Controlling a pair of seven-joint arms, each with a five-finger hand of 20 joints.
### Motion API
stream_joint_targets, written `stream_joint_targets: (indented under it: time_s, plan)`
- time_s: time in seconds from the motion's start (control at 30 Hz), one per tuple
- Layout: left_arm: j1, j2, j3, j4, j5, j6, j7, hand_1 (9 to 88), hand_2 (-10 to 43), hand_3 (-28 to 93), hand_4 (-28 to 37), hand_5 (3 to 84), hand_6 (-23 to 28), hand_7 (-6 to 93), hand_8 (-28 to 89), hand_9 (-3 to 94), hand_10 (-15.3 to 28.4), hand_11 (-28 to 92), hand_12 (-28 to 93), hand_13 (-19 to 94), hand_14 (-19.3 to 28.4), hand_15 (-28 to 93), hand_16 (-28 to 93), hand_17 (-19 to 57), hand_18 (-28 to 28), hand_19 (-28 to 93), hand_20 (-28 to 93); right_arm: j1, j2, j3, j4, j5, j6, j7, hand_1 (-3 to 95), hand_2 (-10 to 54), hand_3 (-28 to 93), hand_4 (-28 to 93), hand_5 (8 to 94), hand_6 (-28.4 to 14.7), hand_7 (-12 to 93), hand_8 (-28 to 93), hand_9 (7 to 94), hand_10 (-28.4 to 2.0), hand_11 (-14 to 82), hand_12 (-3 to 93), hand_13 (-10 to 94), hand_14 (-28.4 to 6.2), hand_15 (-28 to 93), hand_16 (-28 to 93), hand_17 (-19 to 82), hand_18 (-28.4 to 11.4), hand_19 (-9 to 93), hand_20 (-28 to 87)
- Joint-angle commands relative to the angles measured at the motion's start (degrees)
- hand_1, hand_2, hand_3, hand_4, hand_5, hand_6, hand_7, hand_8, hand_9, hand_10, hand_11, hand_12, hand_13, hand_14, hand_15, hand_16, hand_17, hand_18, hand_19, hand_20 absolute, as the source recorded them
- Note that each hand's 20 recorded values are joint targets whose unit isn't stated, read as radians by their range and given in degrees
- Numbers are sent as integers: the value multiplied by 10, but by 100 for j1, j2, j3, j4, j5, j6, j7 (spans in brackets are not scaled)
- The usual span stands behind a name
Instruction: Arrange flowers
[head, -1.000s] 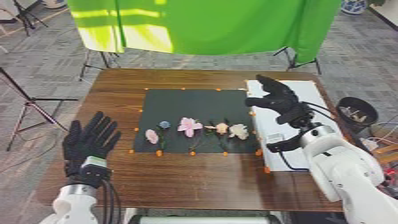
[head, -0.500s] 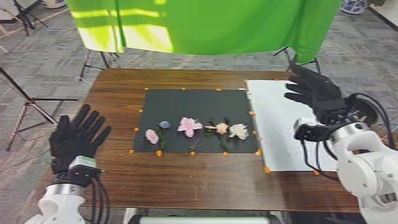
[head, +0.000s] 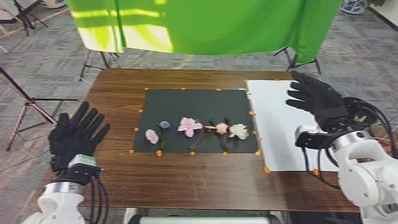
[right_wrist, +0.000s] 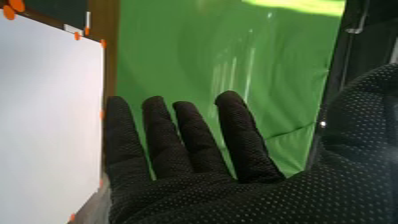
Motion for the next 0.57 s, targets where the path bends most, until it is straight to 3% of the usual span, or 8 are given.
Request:
stream_joint_targets:
  time_s: [0.03, 0.13, 0.37, 0.57]
  plan:
    - [144, 46, -249, -25, 3, -16, 159, 210, 143, 691, -283, 342, 74, 54, -62, 239, 138, 134, 82, 151, 127, 195, -50, -66, 134, 288, 87, -46, -86, -77, -26, -84, -155, 83, 59, 74, 769, -282, 346, -31, 60, -80, 312, -147, 15, 110, 262, -146, 43, 232, 113, -184, 254, 193]
    - [166, 94, -332, -27, 9, -41, 180, 210, 143, 691, -283, 344, 74, 52, -62, 240, 139, 136, 82, 154, 126, 196, -51, -66, 136, 289, 88, -41, -106, -120, -35, -210, -102, 0, 61, 73, 772, -281, 347, -31, 62, -81, 312, -147, 15, 110, 262, -146, 43, 231, 114, -184, 253, 192]
    - [149, 49, -534, 15, 15, -45, 204, 213, 142, 689, -283, 349, 77, 50, -61, 244, 141, 138, 82, 160, 128, 197, -51, -66, 136, 290, 87, -56, -165, -125, -37, -186, -8, 32, 65, 73, 776, -280, 352, -30, 69, -83, 313, -146, 16, 110, 262, -145, 45, 227, 114, -184, 253, 192]
    - [181, -26, -647, 26, 50, -85, 107, 213, 142, 689, -283, 353, 79, 51, -60, 247, 142, 140, 83, 163, 131, 199, -50, -66, 138, 291, 88, 57, -74, -274, 29, -173, -112, 63, 68, 74, 778, -279, 359, -32, 72, -84, 314, -146, 16, 110, 264, -145, 47, 226, 114, -184, 253, 191]
